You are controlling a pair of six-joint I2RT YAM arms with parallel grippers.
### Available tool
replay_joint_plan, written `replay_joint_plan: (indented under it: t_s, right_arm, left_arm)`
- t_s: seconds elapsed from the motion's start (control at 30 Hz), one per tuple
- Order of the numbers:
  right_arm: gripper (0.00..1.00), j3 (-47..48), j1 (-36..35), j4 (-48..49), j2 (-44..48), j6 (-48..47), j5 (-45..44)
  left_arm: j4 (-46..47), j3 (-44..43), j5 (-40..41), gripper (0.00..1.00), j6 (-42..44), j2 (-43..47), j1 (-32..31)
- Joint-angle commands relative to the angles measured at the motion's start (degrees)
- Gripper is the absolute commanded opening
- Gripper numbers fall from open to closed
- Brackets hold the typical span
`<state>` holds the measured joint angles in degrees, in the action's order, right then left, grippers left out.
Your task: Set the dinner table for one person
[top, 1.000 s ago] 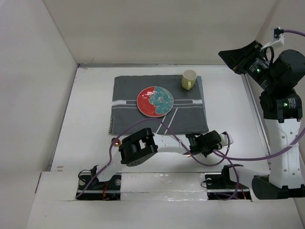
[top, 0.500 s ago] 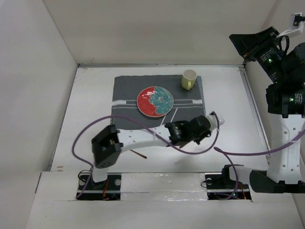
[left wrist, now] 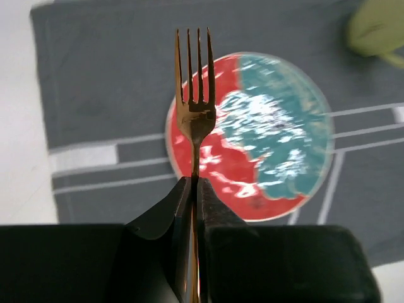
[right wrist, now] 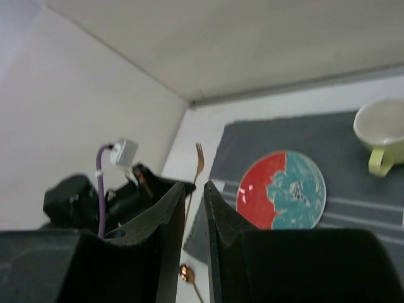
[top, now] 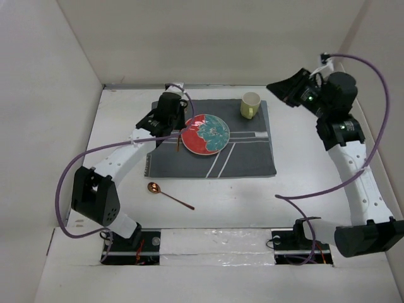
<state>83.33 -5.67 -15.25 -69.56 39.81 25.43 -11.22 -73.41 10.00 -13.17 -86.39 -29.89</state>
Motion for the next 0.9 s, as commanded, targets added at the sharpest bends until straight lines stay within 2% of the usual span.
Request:
replay_joint_plan:
  t_s: [0.0,0.13,0.2,0.5,0.87]
  right_arm:
    - [0.23,-4.0,-4.3,-1.0,2.9,-5.0,-3.3]
    - [0.23,-11.3,-7.2,-1.9,6.6,-5.7,-4.2]
    - [0.23,-13.6,-7.9,-3.0,7.7,-6.5,-5.3]
    - [0.24,-16.0,-10.1,-8.0,10.6,-9.6,-6.5]
    - [0.25,-17.0,-10.7,-10.8,10.8,-10.5,-7.6]
  left_arm:
    - [-1.3,2.1,-3.0,0.00,-0.6,-1.2,6.3]
    - [0.0,2.0,-2.8,0.00,2.0,-5.7,10.3]
    - [0.1,1.0,-1.5,0.00,3.1,-9.3,10.3]
    - [3.8,-2.3,-2.8,0.00,2.6,-19.3,10.9]
    - [3.2,-7.2,-2.3,0.00,2.8,-26.1,11.4]
